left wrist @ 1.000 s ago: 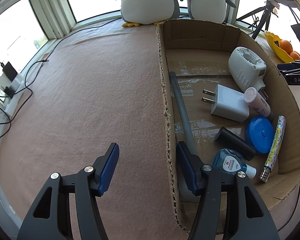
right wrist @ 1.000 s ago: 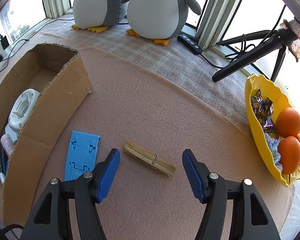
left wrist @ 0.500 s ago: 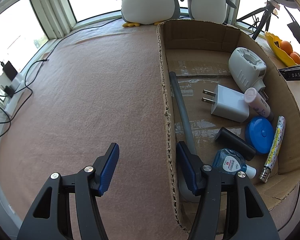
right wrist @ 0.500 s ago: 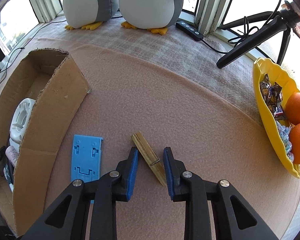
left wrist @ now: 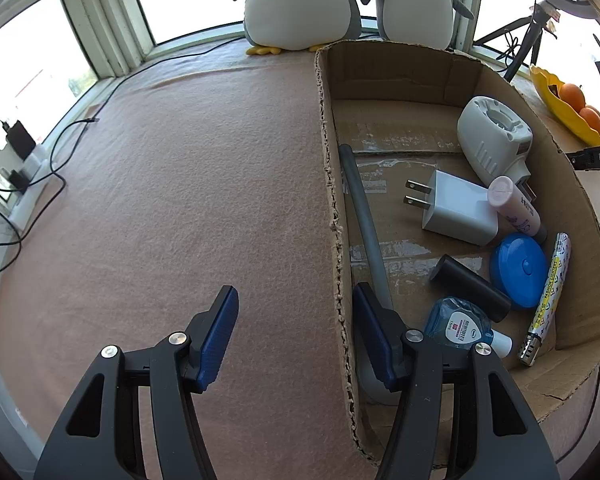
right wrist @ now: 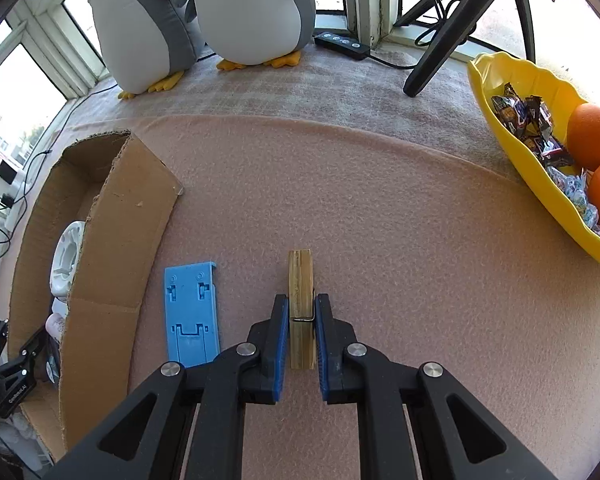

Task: Organize rigid objects
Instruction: 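Carry the clothespin into the box and open the right gripper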

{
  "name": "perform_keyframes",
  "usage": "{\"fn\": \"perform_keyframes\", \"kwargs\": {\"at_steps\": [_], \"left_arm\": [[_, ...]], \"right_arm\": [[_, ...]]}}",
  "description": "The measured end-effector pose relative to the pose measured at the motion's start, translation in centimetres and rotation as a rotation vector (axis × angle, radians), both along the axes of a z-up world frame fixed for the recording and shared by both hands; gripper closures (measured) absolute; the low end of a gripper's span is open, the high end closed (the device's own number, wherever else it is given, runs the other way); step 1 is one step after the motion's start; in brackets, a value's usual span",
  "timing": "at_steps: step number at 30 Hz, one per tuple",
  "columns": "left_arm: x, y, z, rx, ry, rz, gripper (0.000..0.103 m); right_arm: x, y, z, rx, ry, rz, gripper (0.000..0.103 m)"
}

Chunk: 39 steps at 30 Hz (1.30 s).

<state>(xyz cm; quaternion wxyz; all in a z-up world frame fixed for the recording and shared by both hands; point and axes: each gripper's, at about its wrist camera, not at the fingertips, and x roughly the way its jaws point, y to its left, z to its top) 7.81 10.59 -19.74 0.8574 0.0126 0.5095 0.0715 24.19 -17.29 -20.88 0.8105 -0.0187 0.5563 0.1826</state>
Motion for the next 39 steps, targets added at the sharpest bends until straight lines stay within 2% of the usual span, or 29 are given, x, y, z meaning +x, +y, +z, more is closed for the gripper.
{"fn": "perform_keyframes", "kwargs": {"at_steps": [5,11,22,30,39], "left_arm": [[0.0,0.0,0.0,-0.001,0.000,0.000,0.043],[0.0,0.1,0.1,-0.005,-0.005,0.003,0.043],[0.0,0.2,0.1,-0.010,-0.012,0.007,0.043],[0.0,0.3,0.1,-0.019,-0.018,0.012,0.043],[0.0,0.3,-0.1,-0.022,-0.022,0.013,0.043]], "right_arm": [[-1.6,-0.1,1.3,0.043,-0.025,-0.013,0.092],[-3.6,0.8,4.4,0.095,-0.079,0.007,0.092],[-6.2,6.5,9.0,0.169,-0.150,0.104,0.092],[-6.8,10.6,9.5,0.165,-0.167,0.156,0.092],[-6.7,14.2,7.7,0.127,-0.148,0.195,0.092]]}}
